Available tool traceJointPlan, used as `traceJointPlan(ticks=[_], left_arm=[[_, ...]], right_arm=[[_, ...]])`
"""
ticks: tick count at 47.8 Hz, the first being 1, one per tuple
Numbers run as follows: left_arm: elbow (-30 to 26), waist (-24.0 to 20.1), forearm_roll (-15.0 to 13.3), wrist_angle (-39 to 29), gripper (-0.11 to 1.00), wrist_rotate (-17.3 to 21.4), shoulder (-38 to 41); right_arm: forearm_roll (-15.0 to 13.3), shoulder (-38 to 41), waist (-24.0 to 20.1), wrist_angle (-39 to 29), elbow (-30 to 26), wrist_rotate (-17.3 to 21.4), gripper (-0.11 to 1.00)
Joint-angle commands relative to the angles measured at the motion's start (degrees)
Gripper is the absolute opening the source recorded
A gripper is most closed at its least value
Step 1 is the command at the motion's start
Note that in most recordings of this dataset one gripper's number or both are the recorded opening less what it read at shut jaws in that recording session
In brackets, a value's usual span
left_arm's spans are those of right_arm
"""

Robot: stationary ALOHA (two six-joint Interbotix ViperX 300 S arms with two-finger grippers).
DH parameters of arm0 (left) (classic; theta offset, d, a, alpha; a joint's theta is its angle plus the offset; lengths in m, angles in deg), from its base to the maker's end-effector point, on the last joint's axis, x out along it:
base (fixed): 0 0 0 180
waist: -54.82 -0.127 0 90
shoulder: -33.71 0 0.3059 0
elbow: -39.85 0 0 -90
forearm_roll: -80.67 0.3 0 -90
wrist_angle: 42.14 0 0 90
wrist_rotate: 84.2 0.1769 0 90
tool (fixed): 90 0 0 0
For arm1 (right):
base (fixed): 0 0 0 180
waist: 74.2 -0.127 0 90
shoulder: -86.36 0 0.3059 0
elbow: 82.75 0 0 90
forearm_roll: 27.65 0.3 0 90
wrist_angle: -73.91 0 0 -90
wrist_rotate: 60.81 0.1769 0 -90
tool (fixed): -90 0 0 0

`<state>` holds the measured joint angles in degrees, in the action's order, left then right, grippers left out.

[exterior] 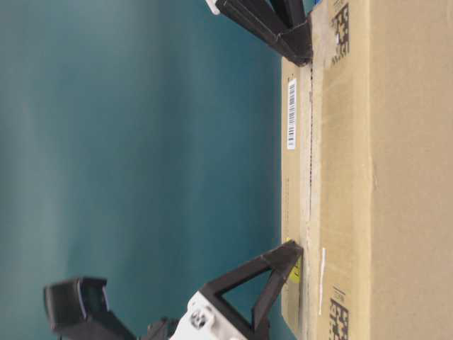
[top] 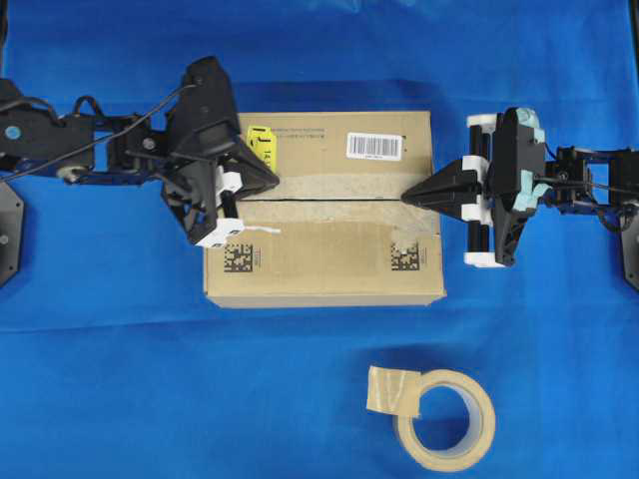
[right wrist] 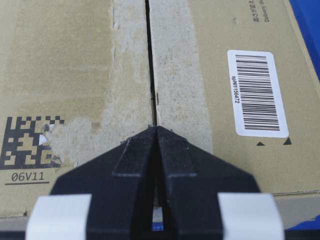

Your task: Close the cardboard box.

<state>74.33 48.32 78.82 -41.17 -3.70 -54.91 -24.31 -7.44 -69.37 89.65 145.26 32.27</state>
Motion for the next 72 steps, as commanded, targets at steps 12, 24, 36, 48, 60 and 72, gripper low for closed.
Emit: traceJointPlan(ticks=[12, 24, 36, 48, 60, 72], left_arm=[[8.3, 0.7, 0.1, 14.3, 0.01, 0.5, -8.4], [16.5, 1.6, 0.1, 28.1, 0.01, 3.4, -10.5], [21.2, 3.6, 0.1, 39.0, 0.01, 7.5, -7.2], [21.3, 3.4, 0.1, 42.9, 0.01, 9.7, -2.5], [21.0, 2.8, 0.1, 43.2, 0.01, 9.8, -0.3], [21.0, 2.8, -0.1, 43.1, 0.01, 9.8, 0.1]], right_arm=[[0.1, -0.1, 0.2, 0.3, -0.5, 0.0, 0.0], [0.1, 0.0, 0.2, 0.3, -0.5, 0.0, 0.0], [0.1, 0.0, 0.2, 0.4, -0.6, 0.0, 0.0], [0.2, 0.0, 0.2, 0.5, -0.5, 0.0, 0.0], [0.2, 0.0, 0.2, 0.5, -0.5, 0.1, 0.0], [0.2, 0.0, 0.2, 0.5, -0.6, 0.1, 0.0]])
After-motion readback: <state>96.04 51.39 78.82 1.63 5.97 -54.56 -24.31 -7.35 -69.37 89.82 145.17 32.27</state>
